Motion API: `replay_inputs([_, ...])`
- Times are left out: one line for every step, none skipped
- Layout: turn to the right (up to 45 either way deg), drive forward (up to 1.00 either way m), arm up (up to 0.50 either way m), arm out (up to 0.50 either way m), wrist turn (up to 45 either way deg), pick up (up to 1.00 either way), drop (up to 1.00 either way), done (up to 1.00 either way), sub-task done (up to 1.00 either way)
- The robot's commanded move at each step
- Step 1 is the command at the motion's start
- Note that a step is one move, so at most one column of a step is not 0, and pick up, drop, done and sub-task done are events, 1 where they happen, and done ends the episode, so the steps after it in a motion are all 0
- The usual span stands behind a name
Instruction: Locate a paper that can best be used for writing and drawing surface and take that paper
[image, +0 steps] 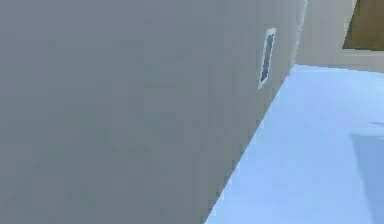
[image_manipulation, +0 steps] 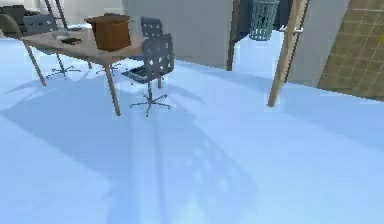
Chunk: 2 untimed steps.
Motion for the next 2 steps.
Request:
replay_inputs([42.0,0.00,0.00,0.00,0.0,0.00,0.00,0.00,0.00])
replay_inputs([0.0,1.00,0.00,0.00,0.0,0.00,0.00,0.00,0.00])
